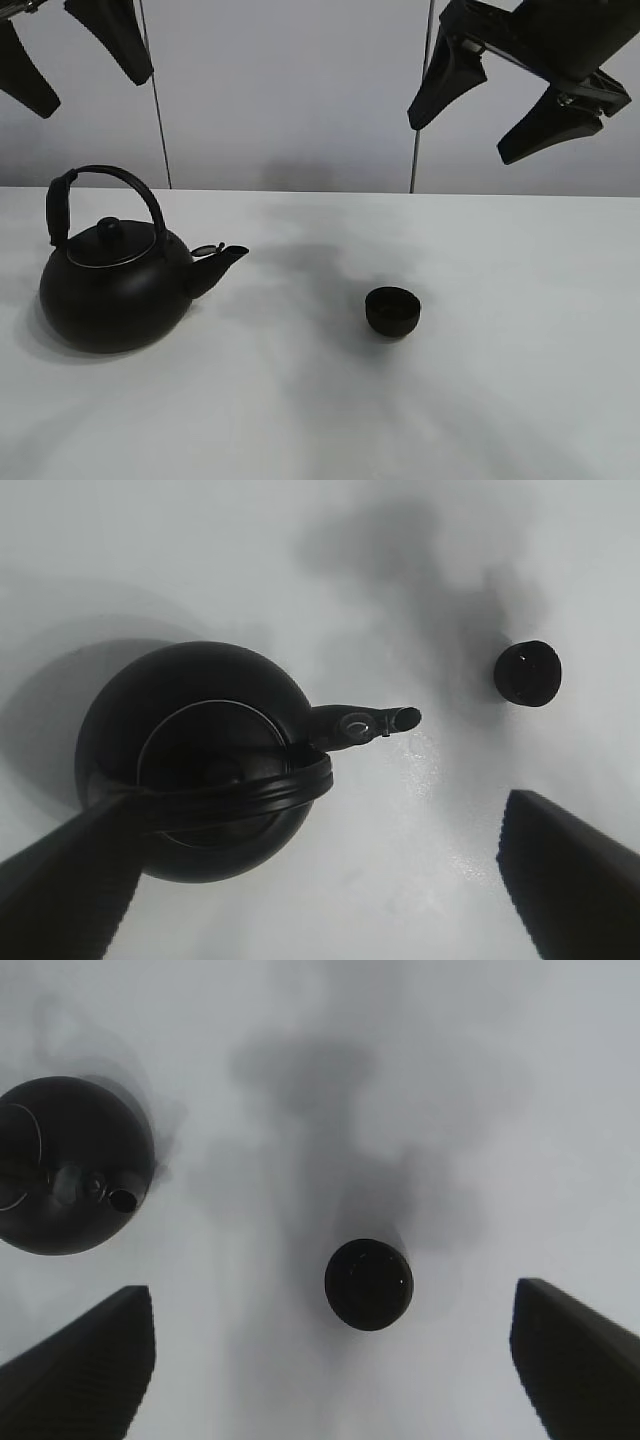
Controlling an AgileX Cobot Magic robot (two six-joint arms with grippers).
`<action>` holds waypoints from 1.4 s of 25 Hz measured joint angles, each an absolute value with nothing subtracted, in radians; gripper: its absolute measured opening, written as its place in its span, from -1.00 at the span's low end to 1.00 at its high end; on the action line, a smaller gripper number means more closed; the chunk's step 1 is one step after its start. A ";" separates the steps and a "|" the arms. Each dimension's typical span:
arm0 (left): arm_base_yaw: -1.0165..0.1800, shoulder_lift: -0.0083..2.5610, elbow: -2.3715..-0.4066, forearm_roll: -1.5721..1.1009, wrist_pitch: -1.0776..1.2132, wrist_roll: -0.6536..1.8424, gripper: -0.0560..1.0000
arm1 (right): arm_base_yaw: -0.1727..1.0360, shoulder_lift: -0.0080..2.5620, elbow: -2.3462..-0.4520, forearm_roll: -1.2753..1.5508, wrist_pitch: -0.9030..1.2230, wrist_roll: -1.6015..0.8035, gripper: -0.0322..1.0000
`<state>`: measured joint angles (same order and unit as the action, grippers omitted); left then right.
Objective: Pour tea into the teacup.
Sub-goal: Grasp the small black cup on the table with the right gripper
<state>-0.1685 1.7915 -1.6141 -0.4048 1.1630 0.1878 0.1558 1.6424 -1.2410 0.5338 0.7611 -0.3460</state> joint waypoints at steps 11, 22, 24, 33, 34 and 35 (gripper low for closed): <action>-0.168 1.792 -1.614 -0.405 1.163 0.189 0.42 | 0.187 1.664 -1.247 0.453 0.744 -0.401 0.34; -0.168 1.792 -1.614 -0.405 1.163 0.189 0.42 | 0.451 1.897 -1.248 0.059 0.607 -0.257 0.34; -0.168 1.792 -1.614 -0.405 1.163 0.189 0.42 | 0.459 1.932 -1.248 0.023 0.604 -0.227 0.34; -0.168 1.792 -1.614 -0.405 1.163 0.189 0.42 | 0.462 2.012 -1.249 -0.006 0.601 -0.200 0.28; -0.168 1.792 -1.614 -0.405 1.162 0.189 0.42 | 0.462 2.013 -1.249 -0.010 0.598 -0.189 0.20; -0.168 1.792 -1.614 -0.405 1.162 0.189 0.42 | 0.462 2.013 -1.249 -0.014 0.592 -0.178 0.11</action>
<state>-0.1685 1.7915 -1.6141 -0.4048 1.1618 0.1889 0.4618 2.0133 -1.2487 -0.0135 0.5917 -0.1784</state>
